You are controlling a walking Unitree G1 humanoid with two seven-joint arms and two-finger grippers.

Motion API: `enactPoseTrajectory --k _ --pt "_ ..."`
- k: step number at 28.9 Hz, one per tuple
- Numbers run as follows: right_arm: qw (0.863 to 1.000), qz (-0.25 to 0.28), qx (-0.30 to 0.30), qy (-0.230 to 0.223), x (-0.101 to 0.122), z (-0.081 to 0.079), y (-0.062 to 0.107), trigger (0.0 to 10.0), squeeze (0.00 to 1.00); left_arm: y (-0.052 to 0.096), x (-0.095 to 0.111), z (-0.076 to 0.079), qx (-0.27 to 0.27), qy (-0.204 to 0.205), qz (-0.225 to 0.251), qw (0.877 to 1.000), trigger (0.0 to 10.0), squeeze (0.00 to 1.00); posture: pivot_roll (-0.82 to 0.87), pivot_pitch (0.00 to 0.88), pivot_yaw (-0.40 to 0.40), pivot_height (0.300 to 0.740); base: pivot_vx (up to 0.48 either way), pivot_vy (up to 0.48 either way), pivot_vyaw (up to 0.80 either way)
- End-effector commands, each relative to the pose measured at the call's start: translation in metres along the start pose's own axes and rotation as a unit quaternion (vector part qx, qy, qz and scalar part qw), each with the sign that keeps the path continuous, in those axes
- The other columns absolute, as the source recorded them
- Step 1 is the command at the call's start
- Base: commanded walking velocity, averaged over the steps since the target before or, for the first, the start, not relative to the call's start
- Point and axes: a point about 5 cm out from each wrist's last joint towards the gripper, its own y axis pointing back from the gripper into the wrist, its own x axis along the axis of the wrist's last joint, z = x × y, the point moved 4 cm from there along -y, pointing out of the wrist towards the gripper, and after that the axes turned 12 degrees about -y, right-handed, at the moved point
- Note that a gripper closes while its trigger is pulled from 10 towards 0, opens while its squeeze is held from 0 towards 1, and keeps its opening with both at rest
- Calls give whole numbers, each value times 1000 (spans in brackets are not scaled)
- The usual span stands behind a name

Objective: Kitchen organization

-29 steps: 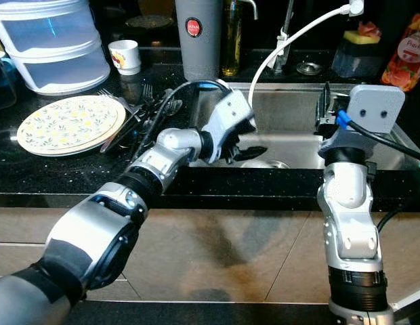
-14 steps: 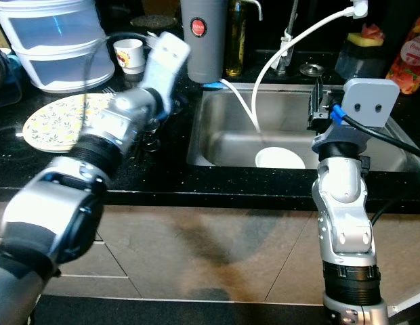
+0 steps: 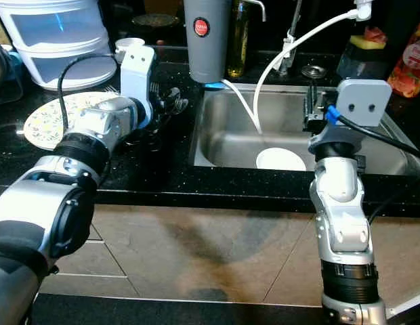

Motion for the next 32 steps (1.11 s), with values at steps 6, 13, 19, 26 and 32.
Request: enactPoseTrajectory --k 6,13,19,26,32 --pt "1000 -4 -4 0 -2 2 1 10000 0 3 -21 -7 -9 24 -49 998 10000 0 -14 30 -14 740 0 0 0" --pt "1000 -4 -6 -1 -3 3 2 10000 0 3 -45 3 -43 15 -92 995 6745 0 -14 30 -14 740 0 0 0" --pt "1000 -3 -8 -1 -2 3 1 10000 0 3 -61 -6 -7 -34 -112 993 0 0 -15 32 -8 740 0 0 0" --pt "1000 -2 -8 -1 -2 4 0 10000 0 4 -38 -19 44 -57 -58 996 0 0 -16 30 -12 740 0 0 0" --pt "1000 -1 -8 -2 -1 4 0 10000 0 9 -2 -31 98 -82 24 992 0 0 -16 30 -13 740 0 0 0"
